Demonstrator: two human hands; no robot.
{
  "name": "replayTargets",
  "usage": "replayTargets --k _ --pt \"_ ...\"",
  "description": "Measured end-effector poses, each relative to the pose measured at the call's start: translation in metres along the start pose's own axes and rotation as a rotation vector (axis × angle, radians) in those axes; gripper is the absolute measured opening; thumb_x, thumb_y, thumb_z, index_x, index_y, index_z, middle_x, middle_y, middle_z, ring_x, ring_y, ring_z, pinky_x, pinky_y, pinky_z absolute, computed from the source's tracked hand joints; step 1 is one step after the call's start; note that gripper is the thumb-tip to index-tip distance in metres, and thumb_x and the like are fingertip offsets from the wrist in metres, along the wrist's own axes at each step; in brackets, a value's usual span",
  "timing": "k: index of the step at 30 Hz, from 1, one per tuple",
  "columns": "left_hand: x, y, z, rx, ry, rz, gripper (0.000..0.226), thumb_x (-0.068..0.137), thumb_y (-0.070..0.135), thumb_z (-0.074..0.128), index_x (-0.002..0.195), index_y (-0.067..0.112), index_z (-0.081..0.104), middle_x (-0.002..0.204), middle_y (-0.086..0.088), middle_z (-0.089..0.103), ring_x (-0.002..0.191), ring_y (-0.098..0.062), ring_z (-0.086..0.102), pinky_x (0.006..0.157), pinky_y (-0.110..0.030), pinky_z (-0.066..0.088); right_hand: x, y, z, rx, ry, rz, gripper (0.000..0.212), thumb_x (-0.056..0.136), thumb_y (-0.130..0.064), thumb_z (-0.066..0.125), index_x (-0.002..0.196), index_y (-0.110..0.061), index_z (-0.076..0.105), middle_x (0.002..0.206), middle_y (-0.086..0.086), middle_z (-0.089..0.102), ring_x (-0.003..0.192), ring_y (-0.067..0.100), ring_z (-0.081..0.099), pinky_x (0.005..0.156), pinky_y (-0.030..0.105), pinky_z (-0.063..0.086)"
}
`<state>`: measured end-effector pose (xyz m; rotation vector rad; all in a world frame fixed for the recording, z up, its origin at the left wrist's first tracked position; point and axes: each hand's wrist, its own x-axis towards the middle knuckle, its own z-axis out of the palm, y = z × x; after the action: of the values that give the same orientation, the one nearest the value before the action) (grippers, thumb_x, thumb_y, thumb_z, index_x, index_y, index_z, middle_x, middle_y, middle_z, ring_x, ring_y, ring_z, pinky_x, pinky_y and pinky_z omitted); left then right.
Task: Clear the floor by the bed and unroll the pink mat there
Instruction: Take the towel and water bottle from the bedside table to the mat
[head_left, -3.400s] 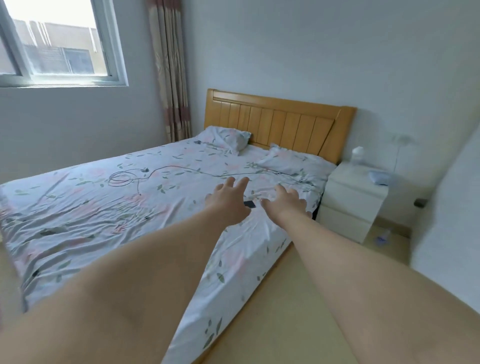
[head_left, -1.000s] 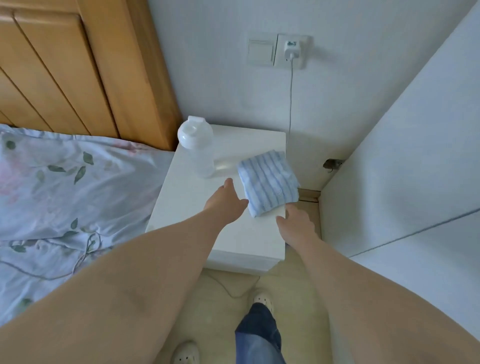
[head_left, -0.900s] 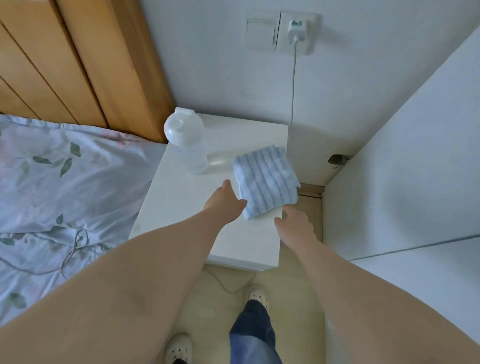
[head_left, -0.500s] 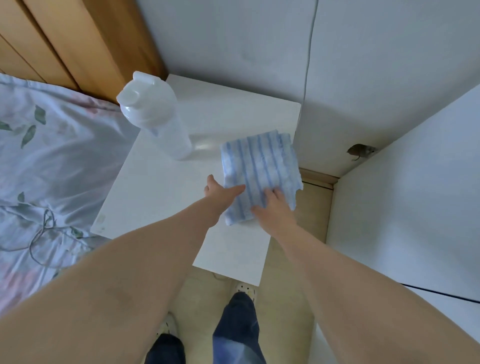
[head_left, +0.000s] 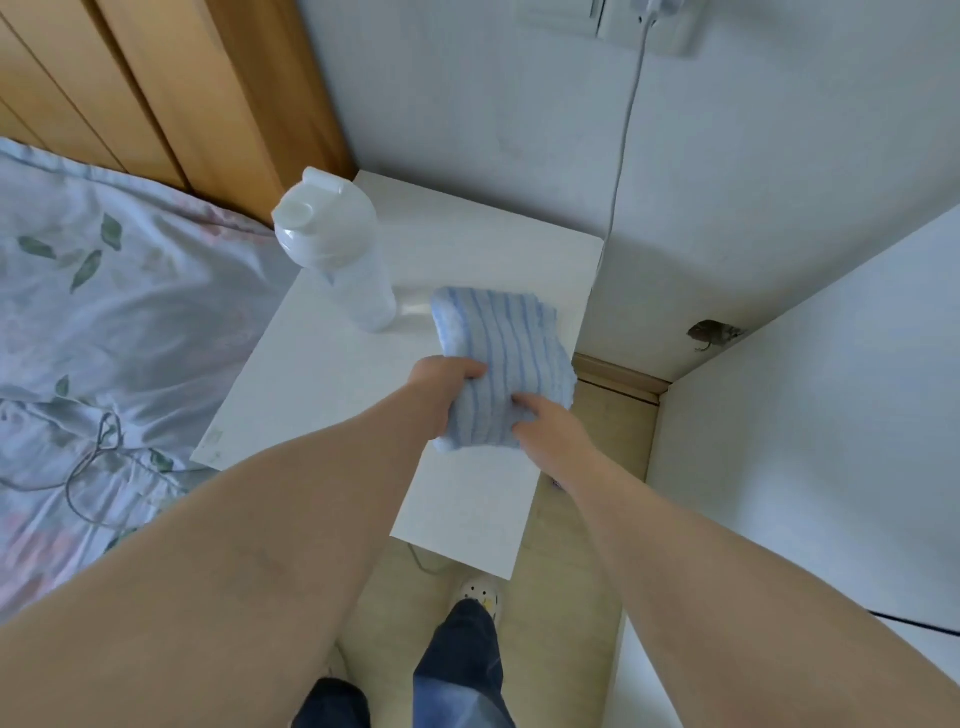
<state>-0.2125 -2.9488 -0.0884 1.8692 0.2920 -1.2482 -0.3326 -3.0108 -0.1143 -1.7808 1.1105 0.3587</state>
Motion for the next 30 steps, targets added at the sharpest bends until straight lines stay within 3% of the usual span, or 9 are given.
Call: replayTargets --k 3,8,13,20,23,25,27,28,30 --pt "-0.022 0.008 -0.026 0.013 0.025 0.026 0.013 0.080 0.016 0.068 0.082 0.009 0.057 0.093 -0.011 0.062 0.094 -0.031 0.061 0.092 -0.044 0.051 -0.016 -0.027 -0.002 -0.017 0.005 -0.007 0.044 0.094 -0.012 0.041 0.136 -0.021 0.051 0.140 0.009 0.048 0.125 0.028 0.047 0.097 0.031 0.041" --pt "-0.066 0.015 -0.080 0.076 0.026 0.100 0.023 0.079 0.016 0.067 0.098 0.008 0.057 0.087 -0.010 0.061 0.095 -0.033 0.060 0.090 -0.043 0.051 -0.050 -0.082 0.007 -0.089 0.013 -0.046 0.036 0.094 -0.015 0.043 0.125 -0.019 0.061 0.133 0.009 0.055 0.119 0.028 0.053 0.094 0.032 0.043" --pt "-0.104 0.012 -0.143 0.219 -0.006 0.093 0.022 0.077 0.019 0.066 0.093 0.006 0.058 0.105 -0.017 0.063 0.101 -0.037 0.061 0.094 -0.049 0.050 -0.086 -0.129 0.029 -0.140 0.054 -0.122 0.032 0.093 -0.015 0.045 0.118 -0.015 0.066 0.129 0.007 0.059 0.119 0.026 0.053 0.094 0.029 0.041" --pt "-0.131 0.002 -0.233 0.222 0.097 0.213 0.025 0.084 0.016 0.058 0.107 0.008 0.052 0.100 -0.013 0.056 0.096 -0.033 0.054 0.089 -0.043 0.048 -0.127 -0.179 0.083 -0.258 0.052 -0.202 0.042 0.095 -0.016 0.042 0.135 -0.019 0.051 0.140 0.003 0.049 0.127 0.024 0.047 0.101 0.031 0.040" --pt "-0.131 -0.002 -0.268 0.250 0.284 0.342 0.028 0.086 0.011 0.052 0.113 0.009 0.044 0.091 -0.008 0.050 0.091 -0.028 0.049 0.092 -0.042 0.047 -0.137 -0.195 0.101 -0.279 0.069 -0.246 0.043 0.095 -0.018 0.043 0.137 -0.019 0.048 0.144 0.002 0.044 0.128 0.023 0.046 0.101 0.032 0.040" --pt "-0.131 -0.006 -0.288 0.334 0.425 0.460 0.046 0.090 0.008 0.047 0.134 0.011 0.034 0.094 -0.008 0.053 0.086 -0.025 0.048 0.084 -0.041 0.047 -0.141 -0.205 0.108 -0.279 0.091 -0.263 0.042 0.095 -0.019 0.043 0.137 -0.019 0.048 0.144 0.002 0.043 0.126 0.023 0.048 0.100 0.032 0.041" --pt "-0.134 -0.009 -0.298 0.452 0.440 0.512 0.069 0.092 0.006 0.041 0.149 0.028 0.010 0.086 -0.009 0.054 0.072 -0.023 0.050 0.064 -0.036 0.046 -0.141 -0.212 0.111 -0.269 0.102 -0.259 0.042 0.095 -0.020 0.044 0.137 -0.019 0.047 0.144 0.002 0.043 0.124 0.023 0.048 0.100 0.032 0.042" --pt "-0.135 -0.011 -0.300 0.508 0.419 0.510 0.076 0.091 0.004 0.038 0.149 0.038 0.002 0.077 -0.006 0.050 0.063 -0.021 0.048 0.055 -0.031 0.042 -0.139 -0.214 0.111 -0.262 0.107 -0.253 0.043 0.095 -0.021 0.044 0.137 -0.019 0.046 0.144 0.002 0.043 0.125 0.023 0.048 0.099 0.032 0.042" --pt "-0.132 -0.010 -0.301 0.592 0.396 0.517 0.077 0.090 0.001 0.032 0.147 0.046 0.006 0.073 -0.005 0.046 0.055 -0.018 0.042 0.048 -0.027 0.034 -0.132 -0.217 0.111 -0.255 0.124 -0.237 0.043 0.095 -0.021 0.045 0.137 -0.018 0.046 0.143 0.003 0.043 0.125 0.023 0.047 0.098 0.032 0.041"
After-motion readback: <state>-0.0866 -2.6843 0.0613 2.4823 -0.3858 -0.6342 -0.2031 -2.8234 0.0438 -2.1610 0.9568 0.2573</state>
